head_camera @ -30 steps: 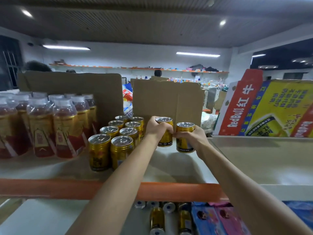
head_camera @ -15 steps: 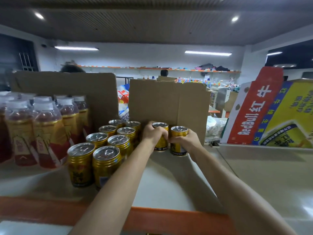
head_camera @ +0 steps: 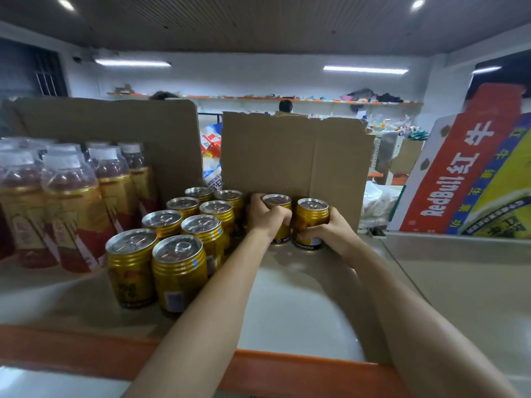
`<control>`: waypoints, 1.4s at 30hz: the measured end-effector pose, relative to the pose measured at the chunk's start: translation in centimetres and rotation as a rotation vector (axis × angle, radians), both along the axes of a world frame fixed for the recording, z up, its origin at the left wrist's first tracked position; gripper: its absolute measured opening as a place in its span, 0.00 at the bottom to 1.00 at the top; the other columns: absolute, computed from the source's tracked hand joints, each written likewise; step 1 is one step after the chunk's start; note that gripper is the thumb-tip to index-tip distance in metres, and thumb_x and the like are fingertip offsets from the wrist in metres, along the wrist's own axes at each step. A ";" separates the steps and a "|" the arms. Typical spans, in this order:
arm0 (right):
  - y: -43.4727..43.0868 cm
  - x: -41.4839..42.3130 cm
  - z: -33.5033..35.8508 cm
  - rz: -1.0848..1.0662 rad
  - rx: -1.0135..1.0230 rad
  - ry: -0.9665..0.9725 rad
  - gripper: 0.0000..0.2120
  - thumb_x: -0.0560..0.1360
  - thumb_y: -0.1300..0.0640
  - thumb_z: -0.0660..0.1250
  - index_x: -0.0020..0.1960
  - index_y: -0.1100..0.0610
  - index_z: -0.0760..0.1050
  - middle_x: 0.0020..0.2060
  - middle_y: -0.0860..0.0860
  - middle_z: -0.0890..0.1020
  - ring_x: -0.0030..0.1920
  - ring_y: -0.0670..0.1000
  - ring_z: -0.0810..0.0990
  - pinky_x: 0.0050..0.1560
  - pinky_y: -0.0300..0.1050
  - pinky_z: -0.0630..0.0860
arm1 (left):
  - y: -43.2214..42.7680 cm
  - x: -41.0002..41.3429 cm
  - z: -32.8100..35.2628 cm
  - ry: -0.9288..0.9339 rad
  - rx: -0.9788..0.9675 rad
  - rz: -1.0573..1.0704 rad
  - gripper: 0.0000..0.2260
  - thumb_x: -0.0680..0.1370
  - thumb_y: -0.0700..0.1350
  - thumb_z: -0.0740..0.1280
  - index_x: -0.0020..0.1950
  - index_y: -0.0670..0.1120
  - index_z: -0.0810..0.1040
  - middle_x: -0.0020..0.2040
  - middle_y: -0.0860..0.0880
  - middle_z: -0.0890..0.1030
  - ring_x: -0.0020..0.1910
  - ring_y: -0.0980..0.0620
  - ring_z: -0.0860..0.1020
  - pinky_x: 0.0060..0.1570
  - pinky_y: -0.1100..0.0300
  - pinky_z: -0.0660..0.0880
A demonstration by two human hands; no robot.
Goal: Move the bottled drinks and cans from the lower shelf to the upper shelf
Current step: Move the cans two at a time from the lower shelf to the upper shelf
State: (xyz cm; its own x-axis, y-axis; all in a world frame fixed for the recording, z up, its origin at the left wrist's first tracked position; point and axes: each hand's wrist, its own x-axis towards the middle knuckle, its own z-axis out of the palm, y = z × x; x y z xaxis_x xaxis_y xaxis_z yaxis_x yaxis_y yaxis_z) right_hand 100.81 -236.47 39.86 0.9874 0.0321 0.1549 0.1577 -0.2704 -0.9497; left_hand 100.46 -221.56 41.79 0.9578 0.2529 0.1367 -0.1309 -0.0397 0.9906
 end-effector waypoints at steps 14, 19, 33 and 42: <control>-0.2 -0.4 -0.5 -0.115 -0.038 -0.102 0.31 0.61 0.66 0.79 0.60 0.58 0.71 0.50 0.51 0.81 0.51 0.49 0.81 0.51 0.44 0.79 | 0.7 0.7 -1.6 0.012 0.372 0.134 0.33 0.60 0.48 0.81 0.62 0.46 0.73 0.61 0.44 0.76 0.60 0.43 0.76 0.61 0.48 0.74; 0.0 -0.2 -0.7 -0.137 -0.060 -0.134 0.30 0.62 0.66 0.80 0.60 0.57 0.71 0.50 0.50 0.82 0.51 0.48 0.81 0.50 0.44 0.79 | 0.5 0.3 -1.2 -0.006 0.373 0.149 0.32 0.66 0.44 0.77 0.66 0.44 0.69 0.63 0.44 0.75 0.62 0.42 0.75 0.62 0.52 0.73; 0.0 0.3 -1.1 -0.137 -0.146 -0.245 0.27 0.63 0.66 0.80 0.56 0.53 0.72 0.49 0.48 0.81 0.47 0.44 0.80 0.47 0.36 0.77 | 0.3 0.3 -1.3 -0.015 0.471 0.136 0.26 0.73 0.40 0.73 0.69 0.44 0.68 0.66 0.43 0.75 0.66 0.42 0.73 0.63 0.53 0.70; 0.0 0.9 -1.9 -0.173 -0.142 -0.245 0.30 0.63 0.61 0.81 0.58 0.51 0.70 0.53 0.47 0.81 0.54 0.51 0.82 0.59 0.53 0.79 | 0.3 0.1 -1.4 -0.051 0.550 0.167 0.28 0.73 0.44 0.74 0.71 0.43 0.68 0.68 0.40 0.68 0.68 0.40 0.70 0.68 0.54 0.65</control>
